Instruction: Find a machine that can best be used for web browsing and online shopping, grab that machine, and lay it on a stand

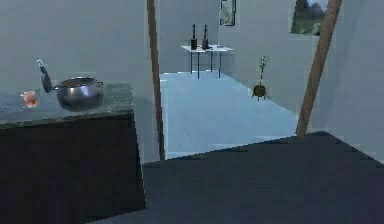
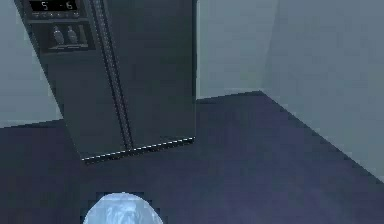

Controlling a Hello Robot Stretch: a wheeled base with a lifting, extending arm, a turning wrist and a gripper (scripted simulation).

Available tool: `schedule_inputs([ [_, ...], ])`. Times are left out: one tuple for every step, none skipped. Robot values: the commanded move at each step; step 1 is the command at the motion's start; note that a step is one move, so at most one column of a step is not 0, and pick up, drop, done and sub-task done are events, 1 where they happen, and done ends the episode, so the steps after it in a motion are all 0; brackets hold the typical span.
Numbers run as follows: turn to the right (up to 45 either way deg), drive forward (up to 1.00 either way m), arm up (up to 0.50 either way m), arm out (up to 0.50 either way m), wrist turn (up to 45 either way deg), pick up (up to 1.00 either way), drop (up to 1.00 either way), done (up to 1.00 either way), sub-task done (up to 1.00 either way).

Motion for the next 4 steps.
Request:
schedule_inputs([
  [0.0,0.40,0.00,0.00,0.0,0.00,0.00,0.00,0.00],
  [3.0,0.00,0.00,0.00,0.0,0.00,0.00,0.00,0.00],
  [0.0,1.00,0.00,0.00,0.0,0.00,0.00,0.00,0.00],
  [3.0,0.00,0.00,0.00,0.0,0.00,0.00,0.00,0.00],
])
